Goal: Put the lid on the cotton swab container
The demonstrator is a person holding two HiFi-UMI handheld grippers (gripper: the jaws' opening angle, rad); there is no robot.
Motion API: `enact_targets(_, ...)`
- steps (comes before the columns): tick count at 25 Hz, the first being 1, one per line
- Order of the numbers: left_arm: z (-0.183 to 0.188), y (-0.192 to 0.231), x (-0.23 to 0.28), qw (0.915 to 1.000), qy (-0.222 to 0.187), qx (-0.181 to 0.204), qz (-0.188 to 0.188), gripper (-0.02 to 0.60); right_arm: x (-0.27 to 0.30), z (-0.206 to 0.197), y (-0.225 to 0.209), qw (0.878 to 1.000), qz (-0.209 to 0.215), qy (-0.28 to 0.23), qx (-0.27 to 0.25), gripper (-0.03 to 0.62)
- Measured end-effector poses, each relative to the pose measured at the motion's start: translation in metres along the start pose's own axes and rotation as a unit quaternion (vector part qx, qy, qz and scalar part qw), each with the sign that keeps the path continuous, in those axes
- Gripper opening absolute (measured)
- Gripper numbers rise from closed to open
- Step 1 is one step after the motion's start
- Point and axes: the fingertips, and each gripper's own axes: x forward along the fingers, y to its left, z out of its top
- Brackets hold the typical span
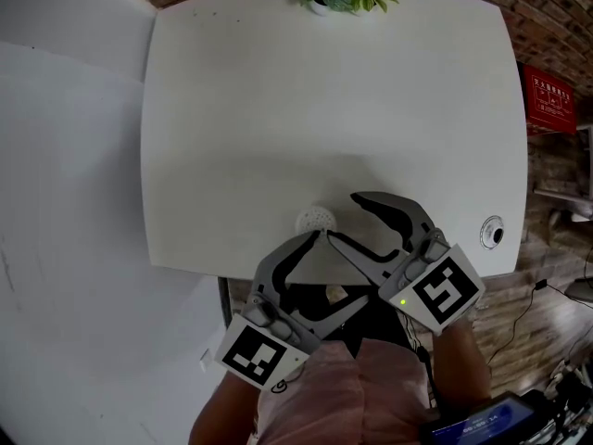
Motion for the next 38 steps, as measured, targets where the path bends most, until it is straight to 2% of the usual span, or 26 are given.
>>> enact_targets(6, -0.001, 0.0, 0.003, 1.0, 0.001, -0.003, -0.003, 0.423, 0.001, 0.001, -0.001, 1.0, 0.004, -0.009, 0.013, 0.228)
enact_targets(11, 0.008, -0.003, -0.001, 1.0, -0.007, -0.002, 0.002, 0.423, -0.014, 0.023, -0.011, 0.998, -0.005, -0.056, 0.0, 0.227)
enact_targets(15, 0.039, 0.001, -0.011, 0.9988, -0.044, 0.012, 0.02, 0.422, -0.035, 0.063, -0.018, 0.994, -0.036, -0.1, -0.02, 0.219)
enact_targets(17, 0.064, 0.007, -0.023, 0.9963, -0.071, 0.019, 0.044, 0.397, -0.049, 0.088, -0.017, 0.99, -0.058, -0.126, -0.031, 0.209)
enact_targets(19, 0.095, 0.02, -0.042, 0.9889, -0.107, 0.043, 0.094, 0.341, -0.065, 0.113, -0.014, 0.984, -0.084, -0.153, -0.04, 0.185)
enact_targets(22, 0.146, 0.047, -0.079, 0.9622, -0.166, 0.075, 0.203, 0.11, -0.09, 0.149, -0.009, 0.971, -0.132, -0.19, -0.055, 0.118)
enact_targets(24, 0.177, 0.055, -0.099, 0.9459, -0.196, 0.079, 0.246, 0.056, -0.102, 0.17, -0.004, 0.961, -0.169, -0.208, -0.074, 0.048)
enact_targets(25, 0.191, 0.055, -0.107, 0.9392, -0.213, 0.083, 0.256, 0.034, -0.106, 0.177, 0.0, 0.955, -0.188, -0.212, -0.084, 0.014)
enact_targets(27, 0.214, 0.05, -0.119, 0.9291, -0.243, 0.092, 0.263, 0.0, -0.11, 0.186, 0.006, 0.947, -0.218, -0.213, -0.1, 0.006)
enact_targets(30, 0.24, 0.038, -0.128, 0.9202, -0.271, 0.115, 0.258, 0.0, -0.113, 0.199, 0.015, 0.94, -0.237, -0.219, -0.11, 0.006)
enact_targets(33, 0.252, 0.031, -0.132, 0.916, -0.276, 0.131, 0.26, 0.0, -0.115, 0.21, 0.023, 0.935, -0.244, -0.228, -0.12, 0.005)
enact_targets(38, 0.259, 0.029, -0.13, 0.9152, -0.279, 0.136, 0.257, 0.0, -0.12, 0.219, 0.026, 0.929, -0.258, -0.234, -0.129, 0.005)
